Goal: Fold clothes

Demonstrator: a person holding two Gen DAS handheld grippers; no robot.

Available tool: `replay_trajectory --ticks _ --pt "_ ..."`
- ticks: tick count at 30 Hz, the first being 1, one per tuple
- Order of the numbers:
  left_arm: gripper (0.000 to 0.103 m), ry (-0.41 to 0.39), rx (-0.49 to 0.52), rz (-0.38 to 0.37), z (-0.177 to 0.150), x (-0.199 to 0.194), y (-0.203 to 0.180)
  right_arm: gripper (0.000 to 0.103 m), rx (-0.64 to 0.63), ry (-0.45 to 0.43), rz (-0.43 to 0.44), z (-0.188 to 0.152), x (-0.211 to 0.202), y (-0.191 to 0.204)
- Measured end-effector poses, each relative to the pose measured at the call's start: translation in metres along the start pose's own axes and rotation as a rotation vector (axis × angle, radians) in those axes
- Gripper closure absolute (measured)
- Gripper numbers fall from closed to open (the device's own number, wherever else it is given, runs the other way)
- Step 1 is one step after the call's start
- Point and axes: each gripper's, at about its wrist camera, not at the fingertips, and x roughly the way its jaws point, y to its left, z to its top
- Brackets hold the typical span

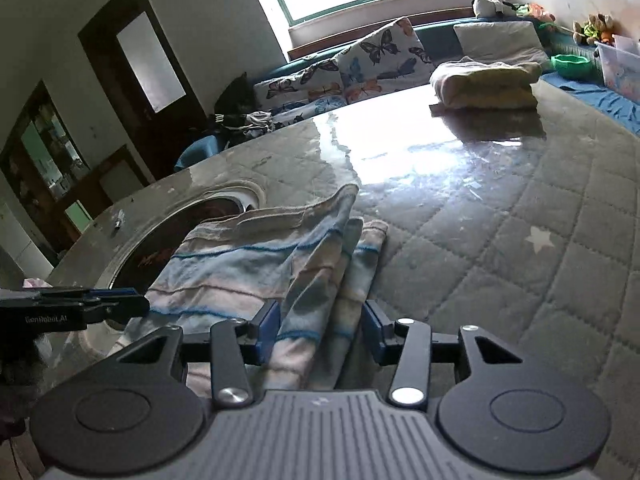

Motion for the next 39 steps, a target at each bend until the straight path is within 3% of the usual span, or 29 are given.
replay_trajectory --ticks 8,14,19,26,39 --pt "0.056 0.003 0.023 -0.011 -0.020 -0.019 -0.011 0.053 -0.004 -0.009 -0.012 -0.012 -0.010 0.005" --pt "0.056 -0.001 0.011 0.023 -0.027 -0.028 -0.013 0.053 -0.019 -0.038 -0.028 -0.015 -0.017 0.012" --pt "0.056 -0.028 0.073 -0.003 -0.030 -0.035 -0.029 0.052 -0.047 -0.039 -0.034 -0.016 -0.018 0.019" --pt "0.056 -0.007 0.182 0.037 -0.054 -0.038 -0.036 0.046 -0.092 -0.035 -0.051 -0.028 -0.028 0.028" --pt "0.054 -0.017 0.198 0.069 -0.063 -0.046 -0.028 0.044 -0.098 -0.022 -0.050 -0.056 -0.046 0.028"
